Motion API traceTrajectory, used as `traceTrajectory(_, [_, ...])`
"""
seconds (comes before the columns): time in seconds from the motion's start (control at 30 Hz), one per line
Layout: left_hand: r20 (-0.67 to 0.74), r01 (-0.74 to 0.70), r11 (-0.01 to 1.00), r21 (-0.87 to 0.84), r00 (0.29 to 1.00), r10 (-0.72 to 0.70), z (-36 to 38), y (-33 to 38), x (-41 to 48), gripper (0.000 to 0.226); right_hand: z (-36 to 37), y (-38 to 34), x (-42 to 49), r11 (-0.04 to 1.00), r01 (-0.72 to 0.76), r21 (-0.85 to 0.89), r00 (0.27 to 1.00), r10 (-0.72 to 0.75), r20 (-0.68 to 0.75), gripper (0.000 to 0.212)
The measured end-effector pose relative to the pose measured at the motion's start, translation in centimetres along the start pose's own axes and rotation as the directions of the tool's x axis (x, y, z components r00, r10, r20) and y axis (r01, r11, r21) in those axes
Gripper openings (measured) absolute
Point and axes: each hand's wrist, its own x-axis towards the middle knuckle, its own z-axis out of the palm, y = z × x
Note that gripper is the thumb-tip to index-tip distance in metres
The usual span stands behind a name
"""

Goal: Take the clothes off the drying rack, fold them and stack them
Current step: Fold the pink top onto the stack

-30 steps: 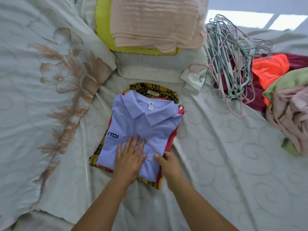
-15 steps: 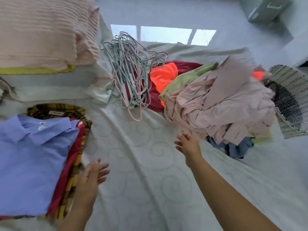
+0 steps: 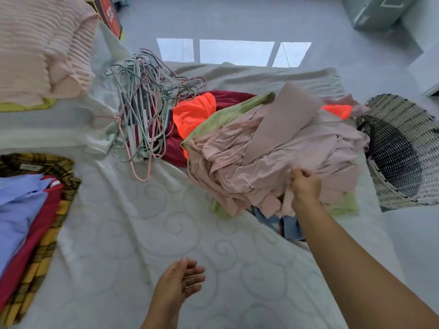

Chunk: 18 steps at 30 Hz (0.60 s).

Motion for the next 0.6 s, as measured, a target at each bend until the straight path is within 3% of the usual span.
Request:
traceTrajectory(0.1, [-0.026,-0.079,0.992,0.098,0.996,0.082,1.4,2.0,0.2,0.026,-1.4,-0.1,-3.5,0.985,-0.076,0.152,0.992,0.059,0.111,0.023])
traceTrajectory(0.17, [-0.002,-0.184,0.967,0.175,0.982,0.187,3.7,4.3,0.2,0.023,-2.0,-0.1,-6.9,0.944,-0.231,0.235,0.948,0.164,0.274,0.025])
traceTrajectory(0.23, [0.05,-0.302,0.912,0.278,0.953,0.3,6.4,6.7,0.9,0.021,-2.7,-0.2,-10.7,0.89,-0.416,0.185,0.833,0.292,0.47,0.025])
traceTrajectory(0.3, [0.154,-0.326,0.888,0.323,0.944,0.291,9.2,9.1,1.3,0.032,-4.0,0.2,-13.8,0.855,-0.509,0.099,0.709,0.351,0.612,0.007])
traceTrajectory(0.4, [0.245,-0.232,0.939,0.252,0.955,0.17,12.6,10.7,1.6,0.084,-6.5,2.1,-16.6,0.808,-0.586,-0.059,0.544,0.447,0.71,0.046])
traceTrajectory(0.47, [0.204,-0.181,0.96,0.214,0.969,0.137,13.8,10.0,1.0,0.075,-8.3,3.2,-17.9,0.77,-0.616,-0.166,0.459,0.522,0.719,0.051])
traceTrajectory(0.53, [0.21,-0.192,0.97,0.148,0.965,0.159,14.1,8.6,0.3,0.045,-10.1,3.7,-18.4,0.766,-0.581,-0.275,0.439,0.579,0.687,0.033])
traceTrajectory(0.6, [0.285,-0.194,0.979,0.068,0.944,0.167,13.5,7.3,-0.9,0.035,-11.9,4.7,-17.4,0.829,-0.423,-0.366,0.546,0.556,0.627,0.025])
